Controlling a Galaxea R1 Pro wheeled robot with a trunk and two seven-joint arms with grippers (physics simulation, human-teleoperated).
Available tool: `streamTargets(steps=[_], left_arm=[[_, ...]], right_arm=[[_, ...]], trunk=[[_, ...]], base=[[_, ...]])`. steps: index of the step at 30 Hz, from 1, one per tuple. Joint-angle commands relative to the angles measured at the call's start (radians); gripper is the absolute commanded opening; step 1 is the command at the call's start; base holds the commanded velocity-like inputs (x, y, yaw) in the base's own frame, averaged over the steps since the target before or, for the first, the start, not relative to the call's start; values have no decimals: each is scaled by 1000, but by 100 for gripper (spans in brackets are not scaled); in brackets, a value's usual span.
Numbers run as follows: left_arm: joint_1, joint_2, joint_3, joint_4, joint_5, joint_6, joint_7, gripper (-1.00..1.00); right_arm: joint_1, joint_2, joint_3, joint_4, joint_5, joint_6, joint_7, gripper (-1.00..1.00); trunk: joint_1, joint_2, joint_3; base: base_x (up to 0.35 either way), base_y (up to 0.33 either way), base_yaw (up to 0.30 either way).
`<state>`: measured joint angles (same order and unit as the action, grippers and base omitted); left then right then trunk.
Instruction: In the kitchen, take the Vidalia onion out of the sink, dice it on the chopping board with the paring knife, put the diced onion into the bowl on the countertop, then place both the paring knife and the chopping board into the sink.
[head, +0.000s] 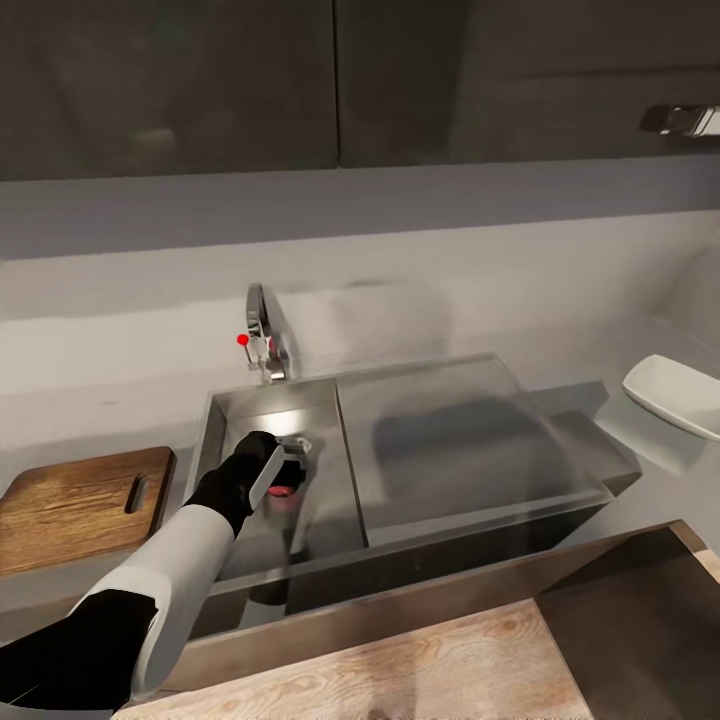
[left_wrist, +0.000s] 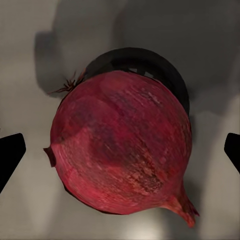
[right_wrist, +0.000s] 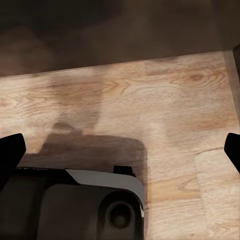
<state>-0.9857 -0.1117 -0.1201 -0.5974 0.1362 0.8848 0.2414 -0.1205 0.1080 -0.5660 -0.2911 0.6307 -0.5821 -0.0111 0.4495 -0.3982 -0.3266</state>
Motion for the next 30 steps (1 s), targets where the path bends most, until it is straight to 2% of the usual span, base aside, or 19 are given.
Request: streamTargets(steps=[1,18,19,30], left_arm=[[-1,0,-4,-1,10,3,9,100],[-1,0,-4,-1,10,3,9,100],[-1,0,-4,-1,10,3,9,-100],[-1,0,-4,-1,10,2,9,-100]], right_arm=[[-1,1,-8,0,11,-3,-1,100],[-1,1,-8,0,11,-4,-1,100],[-1,1,-8,0,11,-4,-1,100],[-1,1,-8,0,11,-4,-1,100]], trunk=[[0,-2,-2],[0,-2,-3],[0,-2,-3],[0,-2,-3]], base=[[0,0,0],[0,0,0],[0,0,0],[0,0,0]])
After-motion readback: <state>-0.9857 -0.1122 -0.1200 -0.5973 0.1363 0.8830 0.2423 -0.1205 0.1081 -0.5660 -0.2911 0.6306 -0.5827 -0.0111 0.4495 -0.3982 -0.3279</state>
